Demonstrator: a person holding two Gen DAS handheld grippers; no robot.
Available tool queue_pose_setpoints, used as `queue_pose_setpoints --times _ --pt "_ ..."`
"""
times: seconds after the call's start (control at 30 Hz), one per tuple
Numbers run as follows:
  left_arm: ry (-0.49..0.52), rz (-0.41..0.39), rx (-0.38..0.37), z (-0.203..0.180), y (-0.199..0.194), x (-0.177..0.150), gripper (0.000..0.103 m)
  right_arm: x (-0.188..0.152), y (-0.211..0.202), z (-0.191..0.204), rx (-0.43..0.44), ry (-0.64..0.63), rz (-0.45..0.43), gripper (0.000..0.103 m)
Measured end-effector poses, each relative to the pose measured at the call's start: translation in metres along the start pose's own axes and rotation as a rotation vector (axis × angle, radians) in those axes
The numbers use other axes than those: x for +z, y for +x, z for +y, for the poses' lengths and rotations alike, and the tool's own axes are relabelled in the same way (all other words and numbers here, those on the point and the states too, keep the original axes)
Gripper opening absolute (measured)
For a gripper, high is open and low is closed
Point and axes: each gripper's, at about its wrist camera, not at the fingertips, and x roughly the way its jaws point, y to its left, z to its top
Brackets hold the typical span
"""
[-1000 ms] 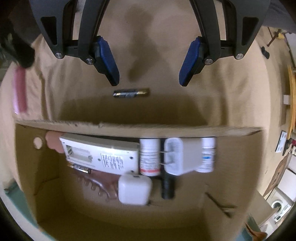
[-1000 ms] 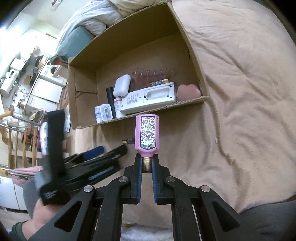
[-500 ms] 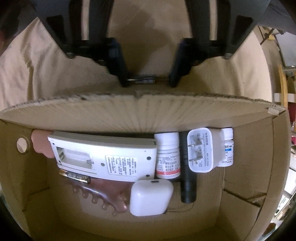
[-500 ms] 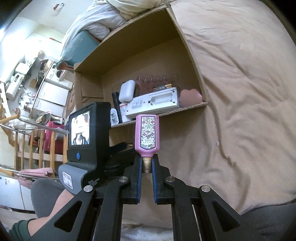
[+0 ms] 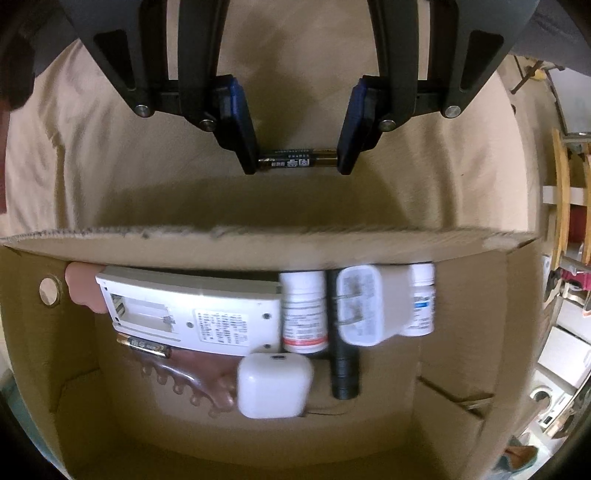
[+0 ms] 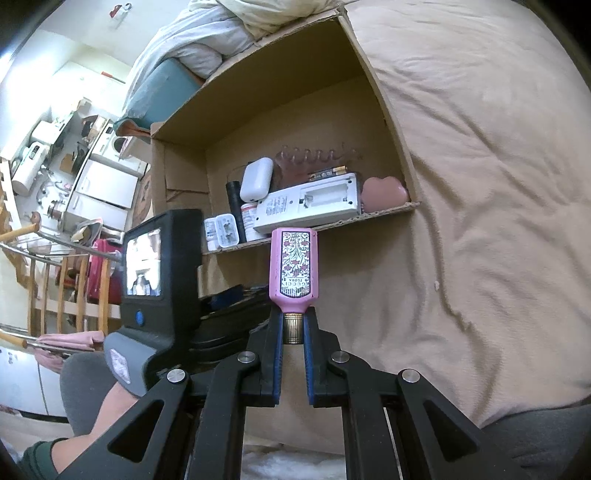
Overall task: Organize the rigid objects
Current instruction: 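Carry the battery and pink lighter into the box with both tools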
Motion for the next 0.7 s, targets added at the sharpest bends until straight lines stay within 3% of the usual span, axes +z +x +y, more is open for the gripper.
queue_pose_setpoints --times 0.17,0.4,0.6,0.7 --pt "-0.003 -0.039 -0.005 0.027 -0.024 -0.017 0.04 -0.001 -0.002 0.002 -0.008 -0.01 -0.009 0.011" --pt "0.01 -0.186 -0.031 0.06 -0.092 -0.026 0.04 0.009 -0.021 0.019 -0.004 -0.059 -0.069 0.011" --pt "-0.006 -0.307 -0.07 0.073 -0.143 0.0 0.04 0.037 -0.029 0.036 -0.02 -0.1 -0.105 0.011" --pt "0.005 -0.351 -0.068 0.065 -0.154 0.029 0.04 0.057 -0.029 0.043 -0.035 -0.121 -0.118 0.011"
